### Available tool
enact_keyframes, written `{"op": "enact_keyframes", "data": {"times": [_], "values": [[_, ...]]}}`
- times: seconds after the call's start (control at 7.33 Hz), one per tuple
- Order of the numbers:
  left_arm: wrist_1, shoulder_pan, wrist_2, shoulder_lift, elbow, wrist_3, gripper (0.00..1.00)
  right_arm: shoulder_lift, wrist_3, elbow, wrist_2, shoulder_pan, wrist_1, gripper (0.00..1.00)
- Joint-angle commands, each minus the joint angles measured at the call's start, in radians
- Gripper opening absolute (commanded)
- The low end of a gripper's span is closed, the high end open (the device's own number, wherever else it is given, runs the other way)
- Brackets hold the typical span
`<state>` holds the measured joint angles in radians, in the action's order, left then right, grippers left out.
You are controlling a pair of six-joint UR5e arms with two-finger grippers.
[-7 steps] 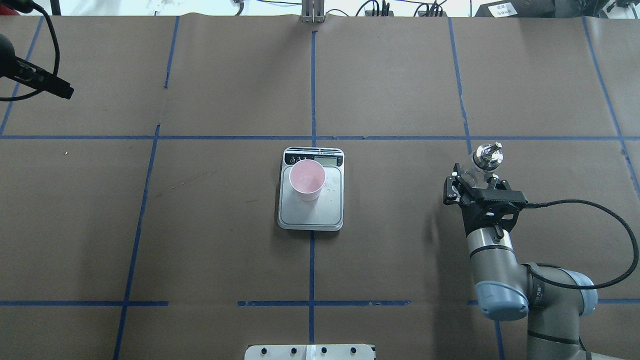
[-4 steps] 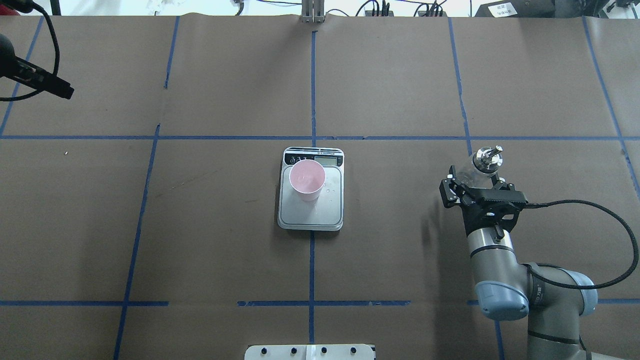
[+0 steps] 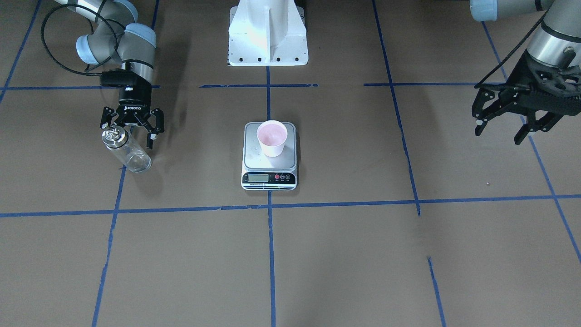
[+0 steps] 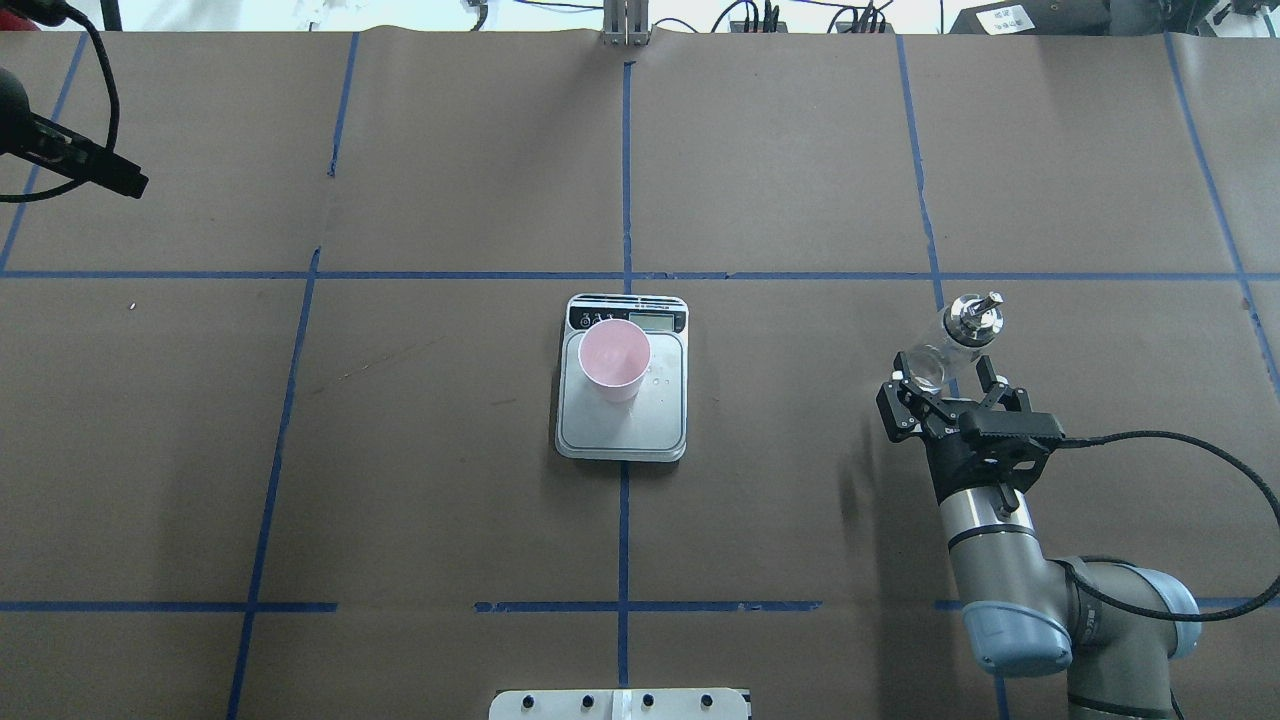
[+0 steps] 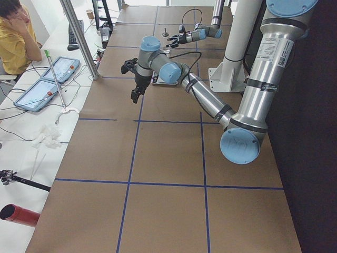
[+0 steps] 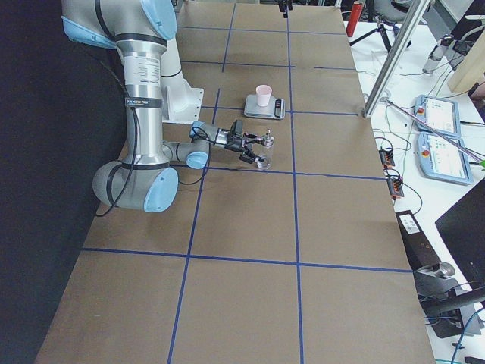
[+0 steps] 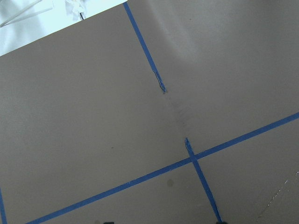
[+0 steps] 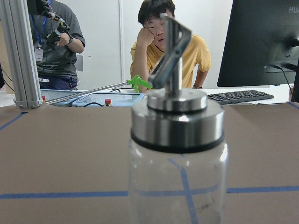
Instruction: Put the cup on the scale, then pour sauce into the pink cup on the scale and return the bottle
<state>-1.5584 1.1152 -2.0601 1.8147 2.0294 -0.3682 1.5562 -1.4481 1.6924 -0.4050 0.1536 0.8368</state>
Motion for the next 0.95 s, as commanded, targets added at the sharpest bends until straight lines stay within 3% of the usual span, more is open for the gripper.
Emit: {"op": "enact_keyframes", "data": {"times": [0.0,0.41,0.68,0.82], "values": [[0.001,0.0,-0.002,0.0,0.0,0.0,0.79,0.086,0.0,0.004,0.037,-0.058,-0.007,1.0],[0.004,0.0,-0.002,-0.006,0.031,-0.037,0.79,0.152,0.0,0.016,0.049,-0.132,-0.066,1.0],[0.004,0.0,0.0,-0.011,0.032,-0.04,0.79,0.276,0.006,0.016,0.023,-0.166,-0.258,1.0],[0.004,0.0,-0.002,-0.011,0.034,-0.04,0.79,0.297,0.008,0.016,0.022,-0.169,-0.283,1.0]]}}
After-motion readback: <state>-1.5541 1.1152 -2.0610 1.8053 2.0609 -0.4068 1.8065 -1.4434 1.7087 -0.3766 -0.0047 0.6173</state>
